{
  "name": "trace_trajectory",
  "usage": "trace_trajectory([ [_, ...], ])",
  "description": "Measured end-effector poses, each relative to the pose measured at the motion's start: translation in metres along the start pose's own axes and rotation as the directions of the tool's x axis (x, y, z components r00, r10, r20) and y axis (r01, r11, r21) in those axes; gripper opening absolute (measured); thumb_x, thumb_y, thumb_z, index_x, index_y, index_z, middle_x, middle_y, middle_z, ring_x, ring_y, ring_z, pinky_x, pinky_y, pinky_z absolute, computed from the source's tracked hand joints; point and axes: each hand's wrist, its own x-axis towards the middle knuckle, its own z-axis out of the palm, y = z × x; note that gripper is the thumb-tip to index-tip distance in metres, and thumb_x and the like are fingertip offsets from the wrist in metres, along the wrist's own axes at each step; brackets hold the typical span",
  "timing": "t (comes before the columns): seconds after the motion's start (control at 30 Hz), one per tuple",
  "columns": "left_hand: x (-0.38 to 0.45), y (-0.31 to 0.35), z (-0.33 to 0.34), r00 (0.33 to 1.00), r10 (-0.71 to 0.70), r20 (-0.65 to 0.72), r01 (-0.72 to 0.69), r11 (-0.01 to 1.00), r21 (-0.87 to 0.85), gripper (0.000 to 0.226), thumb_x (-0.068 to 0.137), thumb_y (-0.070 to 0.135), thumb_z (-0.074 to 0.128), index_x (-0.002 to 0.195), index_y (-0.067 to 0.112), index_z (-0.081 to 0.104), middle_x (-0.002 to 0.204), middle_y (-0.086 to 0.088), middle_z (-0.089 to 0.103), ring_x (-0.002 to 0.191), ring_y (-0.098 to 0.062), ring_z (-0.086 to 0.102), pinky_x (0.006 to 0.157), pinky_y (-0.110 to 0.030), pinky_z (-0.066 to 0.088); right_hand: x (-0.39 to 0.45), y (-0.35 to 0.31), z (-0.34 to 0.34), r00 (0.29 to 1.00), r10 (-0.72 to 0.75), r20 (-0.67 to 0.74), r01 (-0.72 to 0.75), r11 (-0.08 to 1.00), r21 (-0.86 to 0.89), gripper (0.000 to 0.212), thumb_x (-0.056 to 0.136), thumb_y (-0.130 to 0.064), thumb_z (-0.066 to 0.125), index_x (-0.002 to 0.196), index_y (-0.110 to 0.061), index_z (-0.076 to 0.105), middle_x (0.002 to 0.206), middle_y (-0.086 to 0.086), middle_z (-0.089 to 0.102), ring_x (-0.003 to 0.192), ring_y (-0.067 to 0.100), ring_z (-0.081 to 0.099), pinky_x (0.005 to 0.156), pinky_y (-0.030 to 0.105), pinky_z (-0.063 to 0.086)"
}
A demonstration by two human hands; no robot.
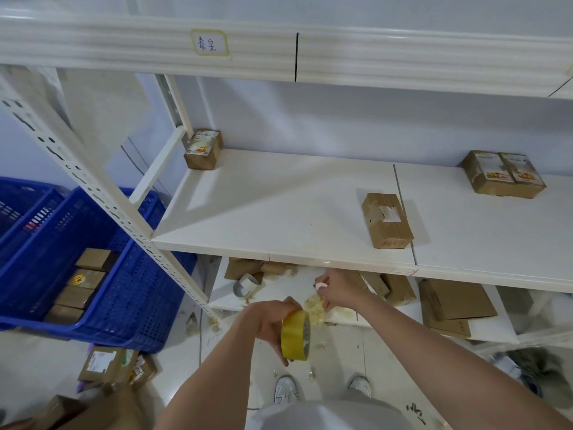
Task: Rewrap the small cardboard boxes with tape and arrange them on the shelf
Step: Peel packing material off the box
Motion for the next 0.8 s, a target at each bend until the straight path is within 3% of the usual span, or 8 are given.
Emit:
trace_trajectory([
  [0.07, -0.005, 0.004, 0.001, 0.998, 0.069, -0.007, -0.069, 0.997, -0.015, 0.059, 0.093, 0.045, 0.061, 0.14, 0.016, 0.039, 0.137, -0.029, 0.05, 0.117, -0.057, 0.056, 0.091, -0.076, 0.045, -0.002, -0.005, -0.001, 0.999, 0.053, -0.013, -0.051, 0.994, 0.101, 0.022, 0.09, -0.018, 0.053, 0.103, -0.003, 0.062, 0.091, 0.011, 0.071, 0.062, 0.021, 0.073, 0.076, 0.046, 0.063],
  [0.13, -0.01, 0.005, 0.002, 0.993, 0.115, -0.023, -0.115, 0.993, -0.021, 0.051, 0.096, 0.044, 0.06, 0.137, 0.02, 0.041, 0.136, -0.028, 0.048, 0.115, -0.057, 0.057, 0.089, -0.077, 0.045, -0.005, -0.01, -0.003, 0.995, 0.091, -0.028, -0.085, 0.981, 0.176, 0.014, 0.089, -0.017, 0.053, 0.1, -0.009, 0.056, 0.084, 0.009, 0.066, 0.055, 0.016, 0.066, 0.065, 0.037, 0.056],
  [0.2, -0.014, 0.007, 0.004, 0.992, 0.123, -0.03, -0.123, 0.992, -0.018, 0.051, 0.096, 0.045, 0.059, 0.136, 0.018, 0.042, 0.135, -0.027, 0.051, 0.115, -0.055, 0.058, 0.09, -0.076, 0.045, -0.005, -0.012, -0.005, 0.997, 0.076, -0.026, -0.07, 0.979, 0.189, 0.01, 0.087, -0.013, 0.054, 0.097, -0.01, 0.052, 0.085, 0.008, 0.061, 0.05, 0.009, 0.061, 0.062, 0.029, 0.047],
  [0.3, -0.02, 0.012, 0.006, 0.989, 0.145, -0.036, -0.145, 0.989, -0.009, 0.045, 0.098, 0.045, 0.054, 0.13, 0.014, 0.047, 0.133, -0.026, 0.054, 0.117, -0.052, 0.059, 0.095, -0.074, 0.045, -0.005, -0.016, -0.012, 0.997, 0.061, -0.041, -0.047, 0.959, 0.281, 0.005, 0.093, 0.0, 0.052, 0.092, -0.005, 0.053, 0.085, 0.013, 0.061, 0.057, 0.011, 0.067, 0.054, 0.017, 0.047],
  [0.4, -0.025, 0.02, 0.008, 0.983, 0.18, -0.042, -0.181, 0.983, -0.018, 0.047, 0.098, 0.046, 0.054, 0.133, 0.015, 0.046, 0.134, -0.025, 0.055, 0.116, -0.051, 0.059, 0.096, -0.074, 0.043, -0.008, -0.017, -0.024, 0.996, 0.043, -0.079, -0.011, 0.931, 0.366, 0.009, 0.096, 0.004, 0.052, 0.088, 0.0, 0.056, 0.082, 0.015, 0.06, 0.064, 0.017, 0.065, 0.051, 0.014, 0.048],
  [0.57, -0.03, 0.038, 0.019, 0.973, 0.229, -0.037, -0.229, 0.973, 0.012, 0.044, 0.101, 0.05, 0.051, 0.128, 0.015, 0.052, 0.131, -0.022, 0.06, 0.117, -0.047, 0.06, 0.098, -0.074, 0.042, -0.005, -0.01, -0.033, 0.989, 0.028, -0.145, 0.029, 0.927, 0.374, 0.017, 0.097, 0.002, 0.055, 0.108, 0.013, 0.062, 0.097, 0.019, 0.061, 0.07, 0.019, 0.067, 0.052, 0.015, 0.051],
  [0.7, -0.04, 0.059, 0.034, 0.96, 0.276, -0.035, -0.273, 0.959, 0.072, 0.041, 0.103, 0.046, 0.048, 0.129, 0.015, 0.05, 0.127, -0.021, 0.06, 0.118, -0.047, 0.06, 0.098, -0.075, 0.041, -0.008, -0.008, -0.043, 0.976, 0.003, -0.216, 0.08, 0.925, 0.373, 0.018, 0.095, 0.001, 0.059, 0.11, 0.009, 0.065, 0.096, 0.014, 0.064, 0.065, 0.013, 0.066, 0.048, 0.013, 0.048],
  [0.8, -0.046, 0.079, 0.046, 0.949, 0.312, -0.04, -0.302, 0.94, 0.159, 0.041, 0.104, 0.045, 0.045, 0.131, 0.014, 0.045, 0.131, -0.023, 0.056, 0.116, -0.048, 0.061, 0.093, -0.076, 0.044, -0.012, -0.004, -0.06, 0.966, -0.008, -0.257, 0.128, 0.881, 0.455, 0.023, 0.089, -0.001, 0.068, 0.113, -0.002, 0.067, 0.099, 0.012, 0.07, 0.062, 0.016, 0.069, 0.052, 0.019, 0.053],
])
